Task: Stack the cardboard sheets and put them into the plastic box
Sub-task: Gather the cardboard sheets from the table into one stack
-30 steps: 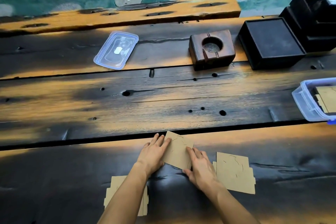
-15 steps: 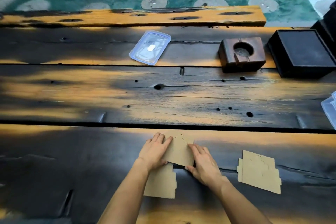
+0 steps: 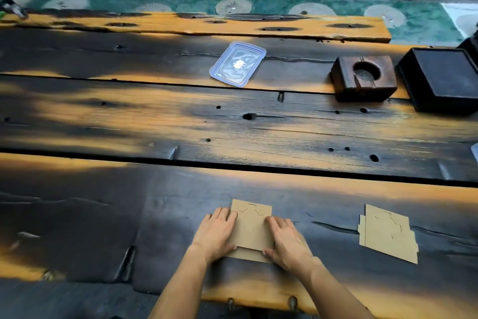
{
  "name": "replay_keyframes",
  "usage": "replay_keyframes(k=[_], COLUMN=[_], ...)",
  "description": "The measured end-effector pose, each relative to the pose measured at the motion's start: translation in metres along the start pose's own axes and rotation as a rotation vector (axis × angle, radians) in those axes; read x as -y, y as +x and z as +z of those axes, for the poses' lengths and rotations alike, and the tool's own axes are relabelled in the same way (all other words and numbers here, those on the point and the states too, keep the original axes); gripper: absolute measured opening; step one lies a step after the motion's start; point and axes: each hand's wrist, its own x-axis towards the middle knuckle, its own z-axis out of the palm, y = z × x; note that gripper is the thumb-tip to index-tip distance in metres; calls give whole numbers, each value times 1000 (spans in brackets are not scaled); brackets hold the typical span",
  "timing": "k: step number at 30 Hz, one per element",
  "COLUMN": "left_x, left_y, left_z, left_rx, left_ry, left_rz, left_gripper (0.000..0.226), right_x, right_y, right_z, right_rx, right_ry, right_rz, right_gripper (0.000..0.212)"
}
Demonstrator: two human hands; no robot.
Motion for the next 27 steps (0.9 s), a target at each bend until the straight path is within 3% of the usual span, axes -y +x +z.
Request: replay_keyframes(k=[7, 12, 20, 27], left_x=[-4, -2, -8, -13], left_y=[-9, -10, -19, -23], left_z=[23, 31, 42, 44], left_rx=[18, 60, 41, 41], left_ry=[-57, -131, -16, 13], left_rz=[8, 18, 43, 7], left_gripper=[70, 75, 76, 73], right_x=[8, 8, 12, 13], right_y=[-11, -9, -11, -10], right_z=[27, 31, 33, 27], right_rx=[-8, 16, -38, -19], right_ry=[1, 37, 38, 24], right_rz=[30, 38, 47, 43], right_gripper=[61, 76, 64, 68])
